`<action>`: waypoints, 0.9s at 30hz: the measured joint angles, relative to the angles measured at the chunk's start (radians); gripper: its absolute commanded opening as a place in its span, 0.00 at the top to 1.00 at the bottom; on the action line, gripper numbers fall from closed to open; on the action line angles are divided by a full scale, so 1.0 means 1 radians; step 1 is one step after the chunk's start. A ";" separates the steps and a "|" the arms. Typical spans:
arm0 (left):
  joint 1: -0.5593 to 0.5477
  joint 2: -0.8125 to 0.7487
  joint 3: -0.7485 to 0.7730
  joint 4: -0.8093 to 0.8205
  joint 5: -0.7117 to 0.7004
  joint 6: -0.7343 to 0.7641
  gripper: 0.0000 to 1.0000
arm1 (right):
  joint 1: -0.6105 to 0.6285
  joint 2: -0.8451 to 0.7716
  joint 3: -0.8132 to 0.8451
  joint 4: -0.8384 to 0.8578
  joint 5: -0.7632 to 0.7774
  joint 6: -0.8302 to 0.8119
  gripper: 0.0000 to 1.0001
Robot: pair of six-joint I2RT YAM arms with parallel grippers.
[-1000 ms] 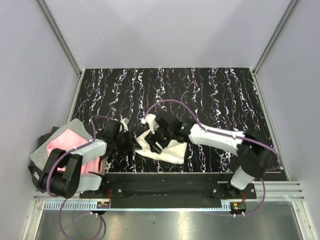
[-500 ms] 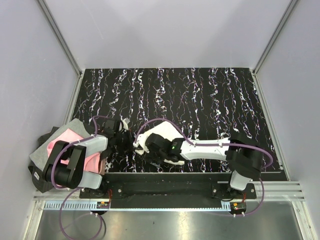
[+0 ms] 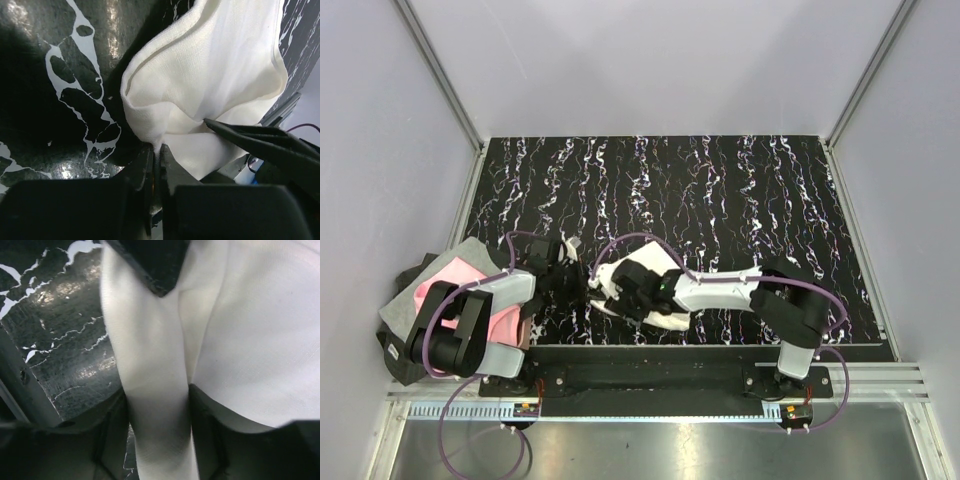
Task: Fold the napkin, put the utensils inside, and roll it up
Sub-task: Roll the napkin with the utensil
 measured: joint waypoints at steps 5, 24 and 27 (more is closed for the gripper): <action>0.000 -0.002 0.010 -0.002 0.005 0.013 0.42 | -0.088 0.025 0.043 -0.060 -0.184 0.005 0.68; 0.005 -0.352 -0.147 0.031 -0.153 0.026 0.24 | -0.326 0.289 0.200 -0.205 -0.960 0.105 0.75; 0.003 -0.356 -0.185 0.073 -0.147 0.018 0.24 | -0.343 0.340 0.240 -0.249 -1.025 0.100 0.75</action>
